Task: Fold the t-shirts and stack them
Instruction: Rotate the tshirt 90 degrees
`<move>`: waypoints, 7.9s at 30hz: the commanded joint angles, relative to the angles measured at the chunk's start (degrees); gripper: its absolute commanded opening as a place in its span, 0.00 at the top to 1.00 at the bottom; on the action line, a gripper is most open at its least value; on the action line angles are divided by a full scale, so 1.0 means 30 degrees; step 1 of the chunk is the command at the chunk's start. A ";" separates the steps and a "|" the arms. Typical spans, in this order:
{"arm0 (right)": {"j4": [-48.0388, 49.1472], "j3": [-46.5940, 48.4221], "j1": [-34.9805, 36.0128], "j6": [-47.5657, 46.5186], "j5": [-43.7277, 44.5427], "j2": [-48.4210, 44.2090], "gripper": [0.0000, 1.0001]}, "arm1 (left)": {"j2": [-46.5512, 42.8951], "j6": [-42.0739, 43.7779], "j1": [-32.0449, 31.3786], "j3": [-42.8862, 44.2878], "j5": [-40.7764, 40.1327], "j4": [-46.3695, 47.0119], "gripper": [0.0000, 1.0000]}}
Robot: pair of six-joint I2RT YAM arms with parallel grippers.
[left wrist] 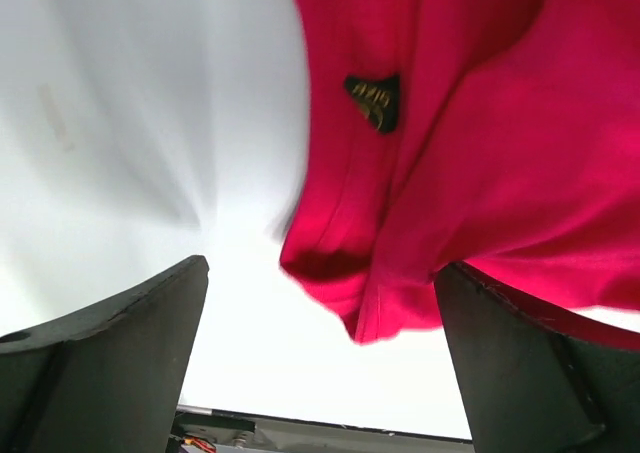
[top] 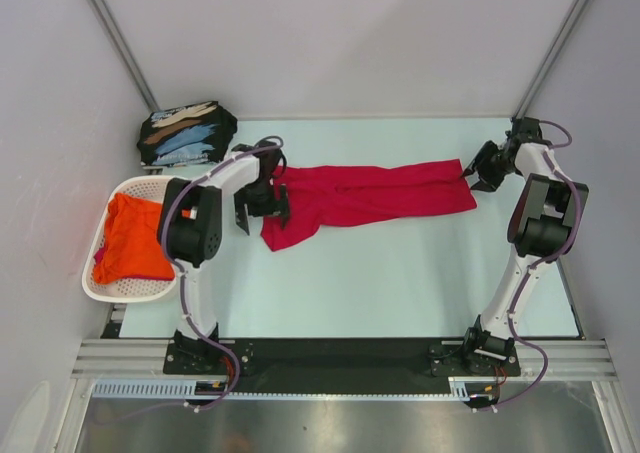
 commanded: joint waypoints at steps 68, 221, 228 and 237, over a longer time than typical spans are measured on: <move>0.0211 -0.0027 -0.1833 -0.1049 0.1577 -0.1379 0.48 | -0.1837 0.2179 -0.0788 0.2154 0.0436 0.0029 0.07; 0.3905 1.1215 0.8799 0.2083 -0.9114 1.1150 0.09 | -0.3741 -0.5086 0.2141 -0.3676 0.8054 0.7970 0.00; 0.4463 1.2153 1.0557 0.2642 -0.9525 1.2031 0.10 | -0.4063 -0.4706 0.2112 -0.3823 0.7995 0.7560 0.00; 0.4580 1.2272 1.0794 0.2555 -0.9787 1.2236 0.42 | -0.4122 -0.4324 0.2112 -0.3297 0.8112 0.7325 0.00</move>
